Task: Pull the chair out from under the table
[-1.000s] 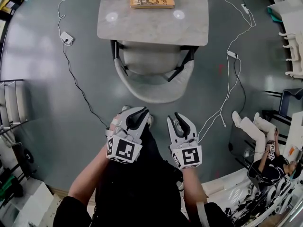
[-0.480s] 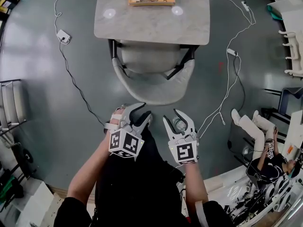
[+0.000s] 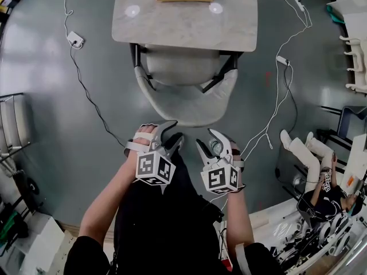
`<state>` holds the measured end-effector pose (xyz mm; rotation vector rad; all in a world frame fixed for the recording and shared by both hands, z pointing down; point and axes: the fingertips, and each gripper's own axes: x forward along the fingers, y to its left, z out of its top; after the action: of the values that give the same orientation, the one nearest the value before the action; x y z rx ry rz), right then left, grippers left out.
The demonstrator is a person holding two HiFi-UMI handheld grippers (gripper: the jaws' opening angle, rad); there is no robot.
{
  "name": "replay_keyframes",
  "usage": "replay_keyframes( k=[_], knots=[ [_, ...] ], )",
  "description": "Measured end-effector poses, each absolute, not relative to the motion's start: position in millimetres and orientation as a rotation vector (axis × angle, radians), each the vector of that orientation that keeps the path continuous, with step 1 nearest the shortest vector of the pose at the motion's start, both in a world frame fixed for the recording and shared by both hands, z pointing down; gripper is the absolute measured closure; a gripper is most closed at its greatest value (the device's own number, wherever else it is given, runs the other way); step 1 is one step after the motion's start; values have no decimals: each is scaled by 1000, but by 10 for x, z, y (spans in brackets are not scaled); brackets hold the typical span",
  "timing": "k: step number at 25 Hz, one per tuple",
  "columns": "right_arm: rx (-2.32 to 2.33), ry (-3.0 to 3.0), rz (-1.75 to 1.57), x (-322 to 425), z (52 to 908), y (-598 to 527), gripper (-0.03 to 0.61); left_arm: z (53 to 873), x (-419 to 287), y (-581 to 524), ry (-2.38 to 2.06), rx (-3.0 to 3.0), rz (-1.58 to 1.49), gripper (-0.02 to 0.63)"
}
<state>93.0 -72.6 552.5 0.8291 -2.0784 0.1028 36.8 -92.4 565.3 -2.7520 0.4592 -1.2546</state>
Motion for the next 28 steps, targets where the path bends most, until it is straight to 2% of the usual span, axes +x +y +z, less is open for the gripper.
replay_keyframes(
  k=[5, 28],
  knots=[
    [686, -1987, 82, 977, 5816, -683, 344, 5992, 342, -878, 324, -2610, -1427, 413],
    [421, -1766, -122, 1156, 6399, -852, 322, 6437, 375, -944, 268, -2550, -1517, 403]
  ],
)
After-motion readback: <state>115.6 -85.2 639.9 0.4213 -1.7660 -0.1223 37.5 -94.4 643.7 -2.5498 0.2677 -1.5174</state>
